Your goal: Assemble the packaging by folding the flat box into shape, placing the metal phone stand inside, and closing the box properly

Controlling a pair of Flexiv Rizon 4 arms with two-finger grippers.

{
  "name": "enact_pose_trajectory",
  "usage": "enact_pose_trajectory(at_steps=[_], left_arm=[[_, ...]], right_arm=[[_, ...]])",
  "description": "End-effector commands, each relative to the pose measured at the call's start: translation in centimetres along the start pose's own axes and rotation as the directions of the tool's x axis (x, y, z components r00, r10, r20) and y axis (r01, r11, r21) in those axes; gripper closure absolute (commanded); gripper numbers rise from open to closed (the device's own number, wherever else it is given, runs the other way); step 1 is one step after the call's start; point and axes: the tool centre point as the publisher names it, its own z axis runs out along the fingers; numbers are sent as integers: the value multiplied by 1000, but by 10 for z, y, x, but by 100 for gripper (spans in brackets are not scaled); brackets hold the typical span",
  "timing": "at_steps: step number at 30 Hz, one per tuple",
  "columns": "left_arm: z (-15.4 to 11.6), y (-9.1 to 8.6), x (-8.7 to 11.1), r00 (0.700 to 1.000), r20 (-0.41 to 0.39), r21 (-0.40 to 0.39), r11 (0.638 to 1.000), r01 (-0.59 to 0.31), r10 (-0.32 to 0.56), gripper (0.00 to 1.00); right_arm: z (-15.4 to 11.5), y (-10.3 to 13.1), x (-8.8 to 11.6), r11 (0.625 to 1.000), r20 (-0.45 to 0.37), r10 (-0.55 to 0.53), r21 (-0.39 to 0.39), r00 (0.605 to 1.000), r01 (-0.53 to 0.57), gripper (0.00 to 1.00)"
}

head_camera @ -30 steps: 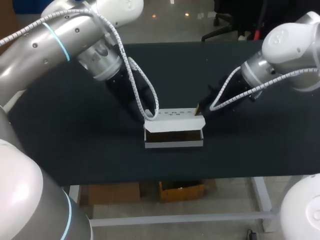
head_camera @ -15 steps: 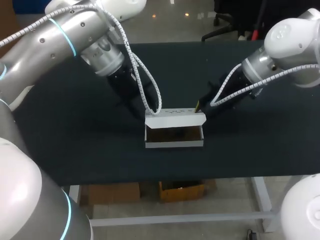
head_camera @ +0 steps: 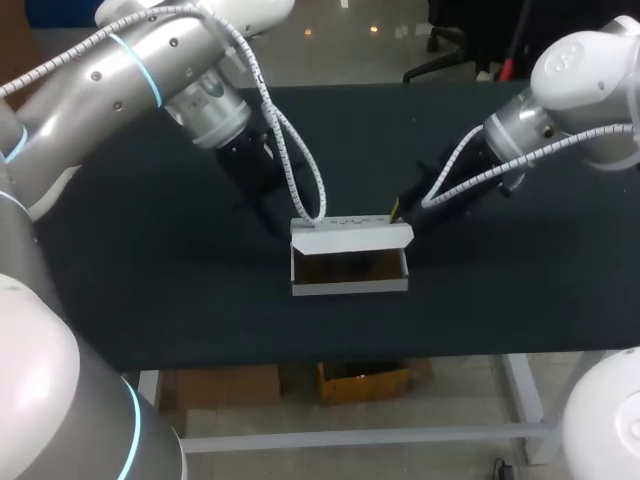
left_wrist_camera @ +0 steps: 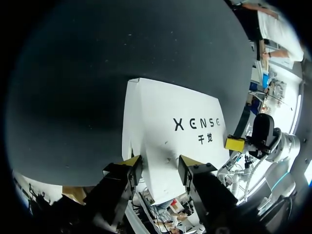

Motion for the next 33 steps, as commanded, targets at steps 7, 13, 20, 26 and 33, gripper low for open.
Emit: enact_pose_trajectory(at_steps=[7,13,20,26,33], left_arm=[[-3,-7,7,1000,5,-53,999,11,-11,51],[-6,-8,10,1000,6,-62,998,18,-18,51],[-9,-10,12,1000,3,-74,997,25,-24,51],[-10,-11,14,999,10,-85,996,33,-33,52],[-14,-13,17,999,9,-101,994,50,-49,53]], right_arm=[[0,4,7,1000,-5,4,17,1000,-4,61],[-3,4,12,1000,-4,3,15,1000,-2,61],[-6,4,16,1000,-4,2,13,1000,-2,61],[-6,4,17,1000,-6,4,16,1000,-4,61],[-6,5,18,1000,-10,8,21,1000,-7,61]])
